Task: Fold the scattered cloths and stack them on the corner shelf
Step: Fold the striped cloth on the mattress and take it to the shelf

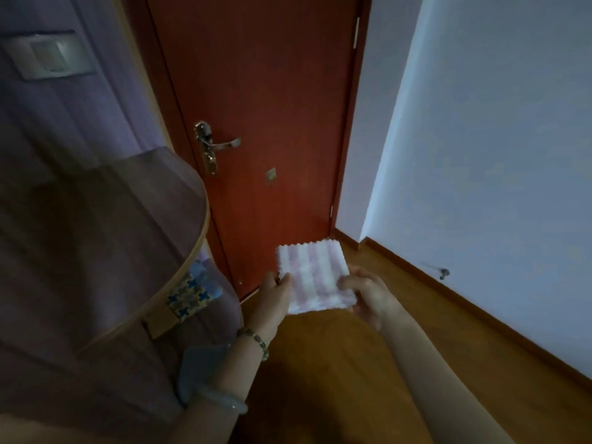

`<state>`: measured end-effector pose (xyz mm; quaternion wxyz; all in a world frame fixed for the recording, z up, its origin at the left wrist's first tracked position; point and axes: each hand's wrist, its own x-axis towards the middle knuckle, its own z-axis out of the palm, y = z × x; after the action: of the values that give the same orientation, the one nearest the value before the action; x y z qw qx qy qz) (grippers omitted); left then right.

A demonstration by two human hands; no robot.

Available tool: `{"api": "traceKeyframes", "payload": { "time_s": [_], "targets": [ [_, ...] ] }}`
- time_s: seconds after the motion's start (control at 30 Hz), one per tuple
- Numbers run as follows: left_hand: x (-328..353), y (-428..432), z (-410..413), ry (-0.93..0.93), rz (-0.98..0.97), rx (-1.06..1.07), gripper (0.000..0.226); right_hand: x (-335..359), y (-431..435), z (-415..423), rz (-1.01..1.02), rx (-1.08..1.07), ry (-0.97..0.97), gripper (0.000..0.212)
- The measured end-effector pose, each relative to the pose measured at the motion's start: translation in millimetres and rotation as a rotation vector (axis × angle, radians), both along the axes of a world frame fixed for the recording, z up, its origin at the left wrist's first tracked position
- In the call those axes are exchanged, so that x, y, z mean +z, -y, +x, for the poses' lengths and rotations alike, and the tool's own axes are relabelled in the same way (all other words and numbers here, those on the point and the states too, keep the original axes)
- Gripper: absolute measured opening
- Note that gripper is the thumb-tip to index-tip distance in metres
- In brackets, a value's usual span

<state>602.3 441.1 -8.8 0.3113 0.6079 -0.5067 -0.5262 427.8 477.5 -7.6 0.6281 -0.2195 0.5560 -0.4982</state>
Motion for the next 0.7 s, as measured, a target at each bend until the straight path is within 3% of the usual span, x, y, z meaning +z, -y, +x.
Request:
{"api": "traceKeyframes", "payload": {
  "time_s": [0.27,0.47,0.7],
  "targets": [
    [-36.3,51.8,-38.1,0.033,-0.029,0.31,0.019,-24.8,107.6,-47.2,0.02,0.315,-0.021,0.047],
    [-39.4,64.7,-93.5,0.008,-0.034,0.616,0.007,-27.7,175.8,-84.9,-0.006,0.609,-0.093,0.031],
    [-60.4,71.3,-98.5,-0.04,-0.024,0.891,0.016,-51.1,225.6,-65.3,0.033,0.867,-0.07,0.037]
  ]
}}
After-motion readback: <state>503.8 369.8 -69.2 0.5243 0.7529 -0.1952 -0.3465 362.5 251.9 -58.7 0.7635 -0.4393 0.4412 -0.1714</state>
